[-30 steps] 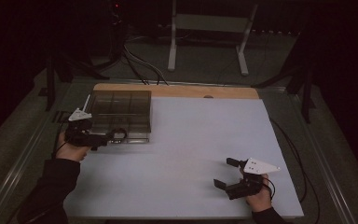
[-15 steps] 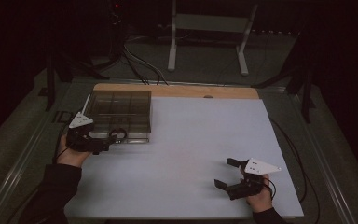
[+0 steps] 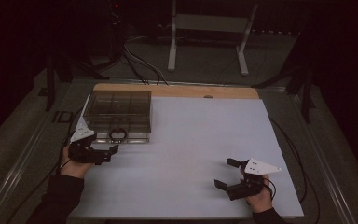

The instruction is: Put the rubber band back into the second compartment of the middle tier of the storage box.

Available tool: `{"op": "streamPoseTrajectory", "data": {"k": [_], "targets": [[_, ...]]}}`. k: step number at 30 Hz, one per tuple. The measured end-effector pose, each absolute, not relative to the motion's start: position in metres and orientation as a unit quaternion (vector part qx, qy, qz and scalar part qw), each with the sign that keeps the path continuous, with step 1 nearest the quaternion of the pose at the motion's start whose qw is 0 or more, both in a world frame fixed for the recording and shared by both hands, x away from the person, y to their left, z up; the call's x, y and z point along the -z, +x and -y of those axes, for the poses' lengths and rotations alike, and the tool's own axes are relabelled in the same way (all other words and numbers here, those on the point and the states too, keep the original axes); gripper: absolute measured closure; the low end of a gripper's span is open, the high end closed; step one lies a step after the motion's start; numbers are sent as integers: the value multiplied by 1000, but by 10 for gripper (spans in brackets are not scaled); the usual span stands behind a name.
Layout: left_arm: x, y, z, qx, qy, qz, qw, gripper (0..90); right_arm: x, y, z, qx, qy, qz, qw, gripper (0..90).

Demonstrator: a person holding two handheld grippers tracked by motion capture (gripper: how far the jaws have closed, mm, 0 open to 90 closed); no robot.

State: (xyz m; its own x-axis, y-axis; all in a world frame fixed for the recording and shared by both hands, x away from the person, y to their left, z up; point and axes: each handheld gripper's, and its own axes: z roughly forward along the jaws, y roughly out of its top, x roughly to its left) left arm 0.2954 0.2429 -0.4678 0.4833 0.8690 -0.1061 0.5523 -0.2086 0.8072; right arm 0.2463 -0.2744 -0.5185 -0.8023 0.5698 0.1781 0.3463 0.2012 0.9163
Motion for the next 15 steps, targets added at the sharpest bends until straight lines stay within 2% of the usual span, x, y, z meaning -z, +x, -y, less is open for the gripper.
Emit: {"op": "streamPoseTrajectory", "data": {"k": [15], "targets": [[490,273,-235,-176,758,-460,427,4,519,247,275,-558,301,-767,98,0]]}}
